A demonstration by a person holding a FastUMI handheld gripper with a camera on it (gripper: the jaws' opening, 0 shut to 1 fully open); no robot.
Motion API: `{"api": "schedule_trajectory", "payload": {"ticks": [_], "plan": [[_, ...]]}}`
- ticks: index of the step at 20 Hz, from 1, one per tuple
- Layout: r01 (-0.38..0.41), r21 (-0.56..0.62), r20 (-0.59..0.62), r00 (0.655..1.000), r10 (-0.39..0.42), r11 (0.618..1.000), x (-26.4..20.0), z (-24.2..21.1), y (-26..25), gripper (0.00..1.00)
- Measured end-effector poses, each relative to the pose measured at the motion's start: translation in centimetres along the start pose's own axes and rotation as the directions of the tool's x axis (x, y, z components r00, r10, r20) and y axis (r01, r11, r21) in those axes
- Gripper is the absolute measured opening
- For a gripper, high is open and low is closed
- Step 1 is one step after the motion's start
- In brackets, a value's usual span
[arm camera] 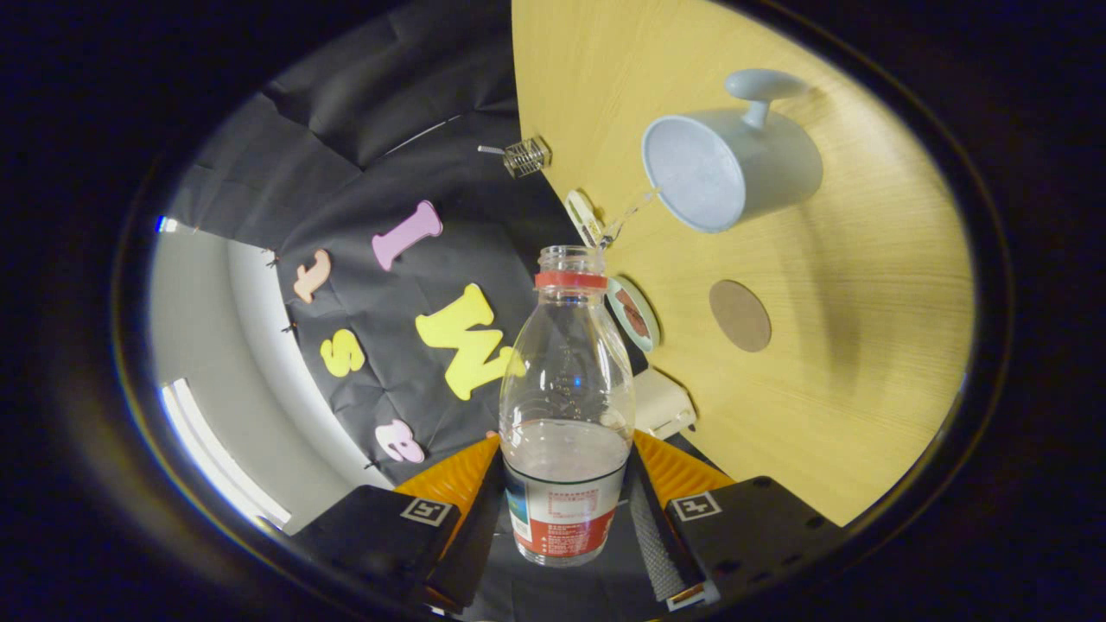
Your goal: Take the bottle from table, then pour the juice into the cup, finally place the bottle on the coaster
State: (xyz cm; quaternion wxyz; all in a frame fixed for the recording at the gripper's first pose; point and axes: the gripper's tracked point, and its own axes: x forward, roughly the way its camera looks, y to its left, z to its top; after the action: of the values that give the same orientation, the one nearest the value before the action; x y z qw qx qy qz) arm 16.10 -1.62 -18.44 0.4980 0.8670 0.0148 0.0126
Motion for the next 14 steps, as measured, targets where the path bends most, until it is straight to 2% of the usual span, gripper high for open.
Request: {"api": "schedule_trajectory", "payload": {"ticks": [14], "plan": [[-0.028, 0.133, -0.010, 0.999, 0.030, 0.991, 0.3, -0.2, 2.4, 0.77]]}}
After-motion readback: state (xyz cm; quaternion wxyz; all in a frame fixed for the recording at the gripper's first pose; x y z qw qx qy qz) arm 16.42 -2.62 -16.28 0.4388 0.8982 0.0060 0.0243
